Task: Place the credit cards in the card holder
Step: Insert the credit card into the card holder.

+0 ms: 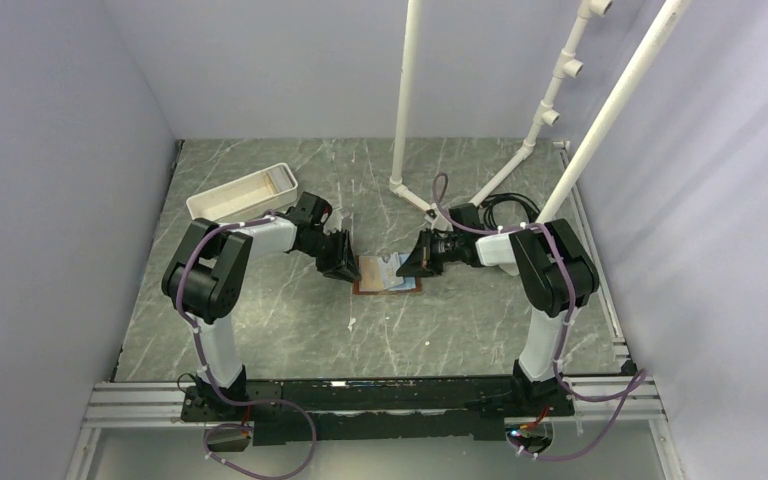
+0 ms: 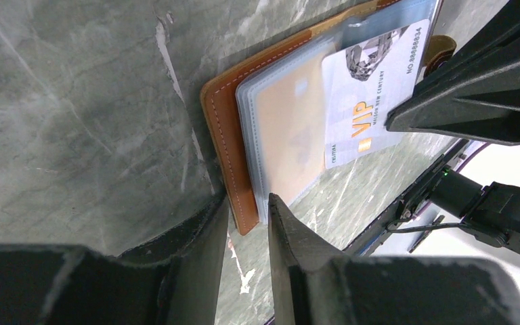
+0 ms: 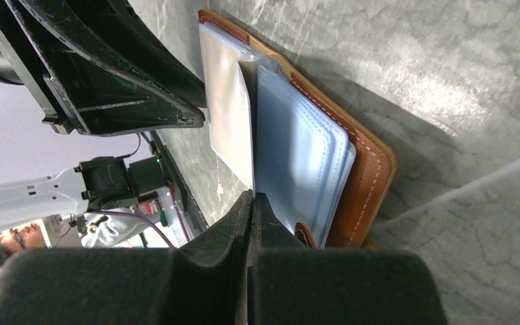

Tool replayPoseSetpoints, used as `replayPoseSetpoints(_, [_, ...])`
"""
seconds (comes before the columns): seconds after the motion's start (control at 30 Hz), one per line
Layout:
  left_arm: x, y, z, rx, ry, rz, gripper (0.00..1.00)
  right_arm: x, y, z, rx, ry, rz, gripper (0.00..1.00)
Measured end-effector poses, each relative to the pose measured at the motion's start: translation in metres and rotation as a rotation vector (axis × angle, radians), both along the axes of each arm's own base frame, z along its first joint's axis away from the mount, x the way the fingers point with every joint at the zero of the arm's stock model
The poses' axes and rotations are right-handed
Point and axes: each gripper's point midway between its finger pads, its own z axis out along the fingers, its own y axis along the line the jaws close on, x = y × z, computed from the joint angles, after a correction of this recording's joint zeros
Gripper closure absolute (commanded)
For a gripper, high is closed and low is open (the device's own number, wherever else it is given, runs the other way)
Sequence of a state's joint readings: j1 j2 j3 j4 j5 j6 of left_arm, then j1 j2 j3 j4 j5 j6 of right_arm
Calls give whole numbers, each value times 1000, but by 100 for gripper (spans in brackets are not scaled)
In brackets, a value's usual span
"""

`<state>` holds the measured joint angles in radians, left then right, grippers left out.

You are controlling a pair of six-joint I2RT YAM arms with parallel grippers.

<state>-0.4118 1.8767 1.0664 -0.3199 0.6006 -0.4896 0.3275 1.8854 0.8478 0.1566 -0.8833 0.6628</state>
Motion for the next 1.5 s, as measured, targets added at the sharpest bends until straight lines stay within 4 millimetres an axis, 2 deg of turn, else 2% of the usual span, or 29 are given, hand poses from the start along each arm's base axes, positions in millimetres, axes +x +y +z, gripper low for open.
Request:
replayPoseSetpoints(0.3, [-1,-1,0,-1,1,-2,66,3,12,-1,26,-18,3,100])
replayPoseSetpoints(0.47, [-1,-1,0,-2,3,-2,60,6,17,0,39,-33,2,100])
replayPoseSetpoints(0.63, [0,-2,3,-17,6,1,53,2,21,-7,4,-52,15,77])
replayPoseSetpoints(0.7, [1,-2,4,-28,11,11,54,0,19,-12,-37,-53,28,73])
replayPoseSetpoints(0.83, [1,6,3,-44,22,37,58,7,16,-6,-133,-118,46,66])
replayPoseSetpoints(1.0, [2,16,0,-58,51,92,68,13,4,-3,-244,-172,50,65])
replayPoseSetpoints(1.1, [4,19,-3,-73,73,138,57,11,1,-5,-269,-169,56,66])
replayPoseSetpoints(1.3, [6,14,3,-180,88,225,50,9,6,-7,-271,-172,74,71])
replayPoseSetpoints(1.5, [12,6,7,-265,85,263,47,9,22,-8,-244,-173,94,76])
